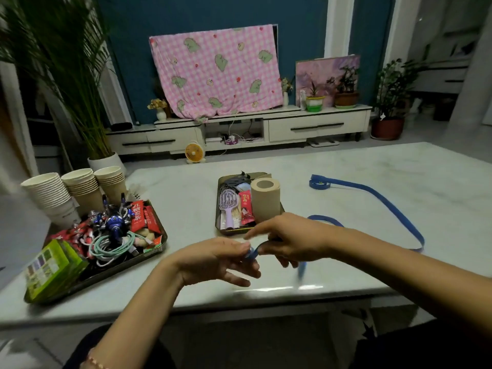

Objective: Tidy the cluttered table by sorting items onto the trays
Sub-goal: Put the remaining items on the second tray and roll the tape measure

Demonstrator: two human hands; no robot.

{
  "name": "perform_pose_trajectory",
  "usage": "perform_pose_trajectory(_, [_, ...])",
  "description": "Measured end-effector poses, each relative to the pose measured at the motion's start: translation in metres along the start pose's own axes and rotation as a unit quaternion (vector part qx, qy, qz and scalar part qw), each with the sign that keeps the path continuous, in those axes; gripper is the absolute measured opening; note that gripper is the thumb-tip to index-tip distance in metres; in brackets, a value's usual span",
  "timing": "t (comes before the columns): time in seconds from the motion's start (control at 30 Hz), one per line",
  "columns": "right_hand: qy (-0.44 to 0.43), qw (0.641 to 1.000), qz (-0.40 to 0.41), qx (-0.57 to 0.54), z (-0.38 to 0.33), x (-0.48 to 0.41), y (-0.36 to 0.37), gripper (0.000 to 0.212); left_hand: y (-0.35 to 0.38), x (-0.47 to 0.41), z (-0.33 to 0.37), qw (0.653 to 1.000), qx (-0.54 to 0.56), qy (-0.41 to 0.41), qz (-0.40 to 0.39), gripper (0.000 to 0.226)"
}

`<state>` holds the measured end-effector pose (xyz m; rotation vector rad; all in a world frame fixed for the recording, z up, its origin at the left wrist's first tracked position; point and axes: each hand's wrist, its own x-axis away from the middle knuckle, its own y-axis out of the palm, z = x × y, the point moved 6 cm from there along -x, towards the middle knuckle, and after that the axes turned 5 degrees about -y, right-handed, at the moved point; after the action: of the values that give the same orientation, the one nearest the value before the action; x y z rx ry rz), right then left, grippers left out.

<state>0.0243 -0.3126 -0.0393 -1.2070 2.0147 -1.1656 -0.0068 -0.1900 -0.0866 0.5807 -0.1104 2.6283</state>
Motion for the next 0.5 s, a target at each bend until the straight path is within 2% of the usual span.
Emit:
perform_pose_trajectory(0.2, [0.007,0.994,0.038,-0.102,0.0,0.033,-0.018,0.023,0.035,-0.008,0.034,0.997,-0.056,-0.043,-0.007,0.037])
perform_pose_trajectory(0.37, [0.015,0.965,0.136,-0.223,0.013,0.039,-0.033,0.02,0.04,-0.023,0.047,0.994,0.093,-0.037,0.034,0.04])
perform_pose_trajectory(0.5, [0.052,0.955,0.18,-0.228,0.025,0.043,-0.042,0.019,0.05,-0.039,0.051,0.975,0.214,-0.013,0.053,0.039])
